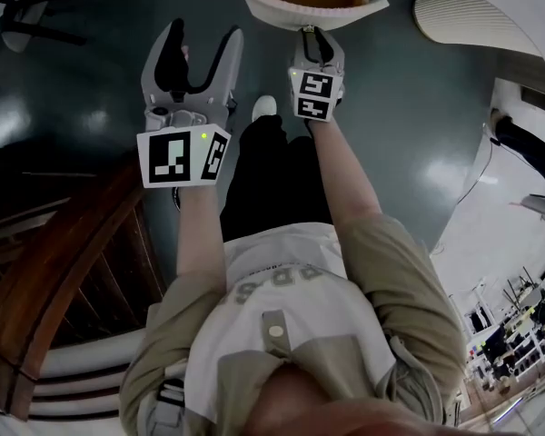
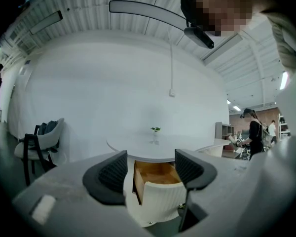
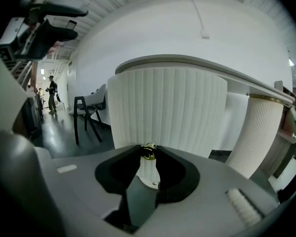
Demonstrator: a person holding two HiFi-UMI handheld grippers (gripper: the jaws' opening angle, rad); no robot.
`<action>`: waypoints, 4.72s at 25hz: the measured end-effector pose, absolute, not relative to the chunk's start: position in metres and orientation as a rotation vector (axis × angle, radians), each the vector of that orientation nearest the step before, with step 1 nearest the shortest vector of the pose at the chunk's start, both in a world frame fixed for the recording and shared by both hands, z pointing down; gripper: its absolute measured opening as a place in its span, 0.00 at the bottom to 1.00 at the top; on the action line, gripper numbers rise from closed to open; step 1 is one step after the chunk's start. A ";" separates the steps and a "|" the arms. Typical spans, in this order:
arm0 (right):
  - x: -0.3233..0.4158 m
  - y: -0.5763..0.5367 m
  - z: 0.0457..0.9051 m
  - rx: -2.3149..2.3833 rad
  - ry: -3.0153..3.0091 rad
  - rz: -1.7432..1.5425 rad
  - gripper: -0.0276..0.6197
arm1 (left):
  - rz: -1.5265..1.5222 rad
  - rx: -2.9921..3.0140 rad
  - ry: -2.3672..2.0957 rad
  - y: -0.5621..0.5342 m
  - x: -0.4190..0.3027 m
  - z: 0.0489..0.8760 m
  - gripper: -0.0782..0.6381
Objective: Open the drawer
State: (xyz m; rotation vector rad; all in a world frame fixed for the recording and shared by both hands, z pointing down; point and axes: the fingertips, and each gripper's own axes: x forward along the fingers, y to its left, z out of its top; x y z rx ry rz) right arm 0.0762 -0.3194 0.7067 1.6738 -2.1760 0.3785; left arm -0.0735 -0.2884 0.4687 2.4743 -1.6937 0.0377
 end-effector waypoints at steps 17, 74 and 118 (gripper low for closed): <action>0.072 -0.294 0.713 1.640 -2.118 0.445 0.20 | 0.066 2.468 -1.638 -0.276 -0.069 0.452 0.54; 0.077 -0.228 0.719 1.517 -2.097 0.460 0.20 | 0.120 2.415 -1.715 -0.251 -0.072 0.431 0.54; 0.116 -0.207 0.651 1.658 -2.146 0.360 0.35 | 0.195 2.389 -1.726 -0.227 -0.066 0.428 0.54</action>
